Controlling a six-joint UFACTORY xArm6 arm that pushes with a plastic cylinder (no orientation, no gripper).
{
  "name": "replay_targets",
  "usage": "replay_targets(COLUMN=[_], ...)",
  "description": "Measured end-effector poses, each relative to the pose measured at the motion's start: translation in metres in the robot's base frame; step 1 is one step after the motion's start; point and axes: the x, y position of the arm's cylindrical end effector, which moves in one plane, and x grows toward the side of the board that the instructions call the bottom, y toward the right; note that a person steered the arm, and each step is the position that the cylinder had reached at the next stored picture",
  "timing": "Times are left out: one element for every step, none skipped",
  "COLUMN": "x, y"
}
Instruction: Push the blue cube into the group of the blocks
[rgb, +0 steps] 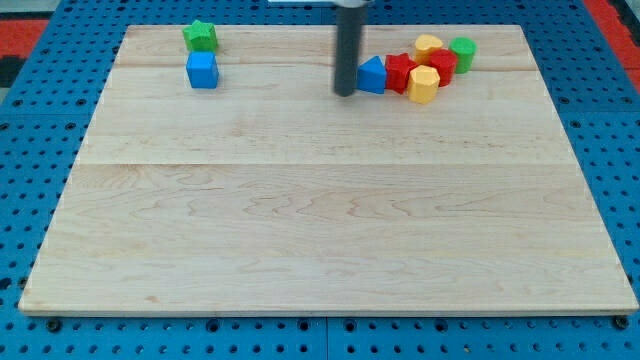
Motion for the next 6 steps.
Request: replay_targets(x=[0.002, -0.007, -0.040, -0.040, -0.040, -0.046], y=[-0.132, -0.236, -0.180, -0.036, 0.055, -0.047])
